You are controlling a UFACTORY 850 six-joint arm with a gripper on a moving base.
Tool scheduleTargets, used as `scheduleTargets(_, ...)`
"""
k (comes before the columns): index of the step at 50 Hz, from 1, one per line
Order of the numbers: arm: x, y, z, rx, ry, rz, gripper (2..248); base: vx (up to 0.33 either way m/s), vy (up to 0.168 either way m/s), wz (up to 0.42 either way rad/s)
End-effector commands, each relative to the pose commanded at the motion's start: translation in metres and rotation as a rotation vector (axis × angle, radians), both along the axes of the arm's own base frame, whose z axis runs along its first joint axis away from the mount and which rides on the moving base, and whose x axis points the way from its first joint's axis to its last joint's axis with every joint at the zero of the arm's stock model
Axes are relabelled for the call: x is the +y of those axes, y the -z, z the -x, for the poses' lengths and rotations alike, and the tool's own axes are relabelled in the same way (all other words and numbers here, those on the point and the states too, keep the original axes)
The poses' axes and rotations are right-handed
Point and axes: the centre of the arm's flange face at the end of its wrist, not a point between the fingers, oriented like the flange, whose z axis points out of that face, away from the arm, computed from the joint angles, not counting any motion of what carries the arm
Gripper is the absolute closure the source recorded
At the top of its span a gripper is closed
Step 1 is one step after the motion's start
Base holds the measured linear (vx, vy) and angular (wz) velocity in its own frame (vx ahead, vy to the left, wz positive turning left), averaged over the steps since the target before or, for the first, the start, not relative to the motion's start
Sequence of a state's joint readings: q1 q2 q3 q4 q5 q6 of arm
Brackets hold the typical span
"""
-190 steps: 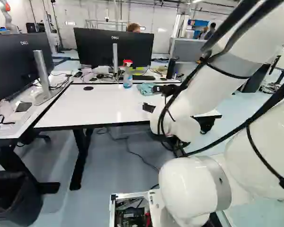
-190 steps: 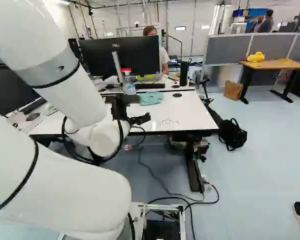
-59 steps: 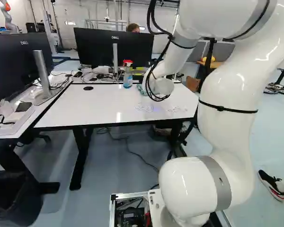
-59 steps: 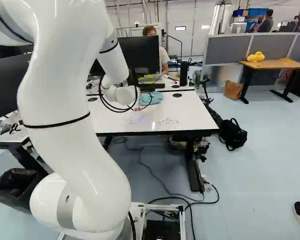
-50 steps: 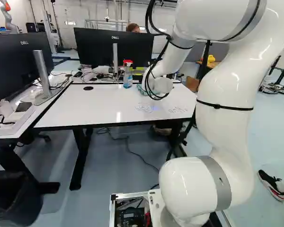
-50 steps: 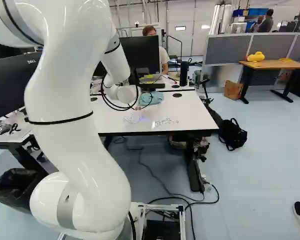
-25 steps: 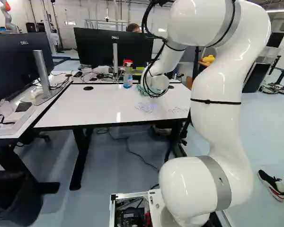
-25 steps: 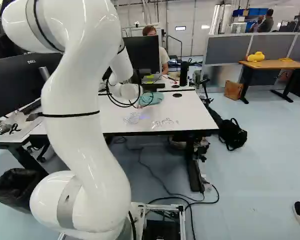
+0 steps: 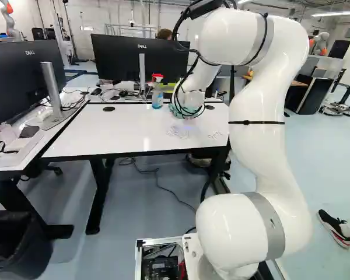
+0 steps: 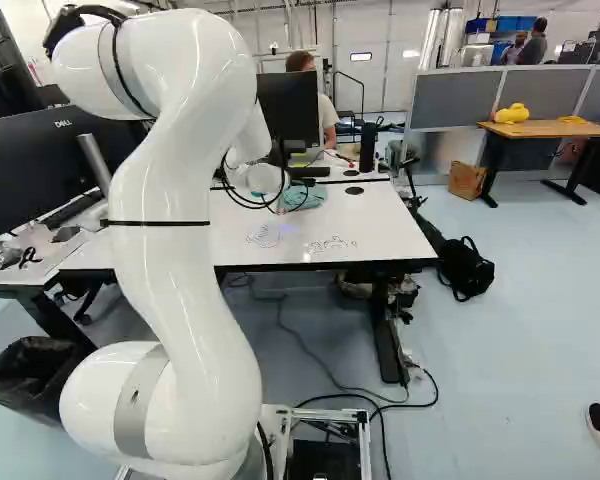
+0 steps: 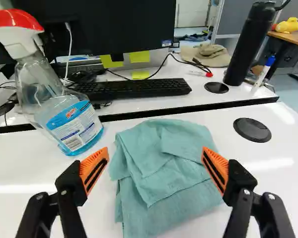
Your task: Clean the table with the green towel
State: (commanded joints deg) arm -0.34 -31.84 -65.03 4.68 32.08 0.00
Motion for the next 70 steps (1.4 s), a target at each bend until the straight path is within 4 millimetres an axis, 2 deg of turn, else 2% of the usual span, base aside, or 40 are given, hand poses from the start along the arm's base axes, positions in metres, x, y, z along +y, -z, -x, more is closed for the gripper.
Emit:
scheduleTargets(26, -0.001, 0.017, -0.042, 0.084, 0.024, -0.032, 3, 0.0, 0.0, 0.0)
scheduleTargets(55, 0.0, 0.03, -0.048, 0.212, 0.046, -0.072, 3, 0.0, 0.0, 0.0)
scheduleTargets(68, 0.0, 0.031, -0.052, 0.21, 0.047, -0.074, 3, 0.0, 0.0, 0.0)
scheduleTargets(69, 0.0, 0.031, -0.052, 0.21, 0.047, -0.074, 22, 0.0, 0.0, 0.0)
scheduleTargets(70, 0.0, 0.031, -0.053, 0.21, 0.047, -0.074, 22, 0.0, 0.0, 0.0)
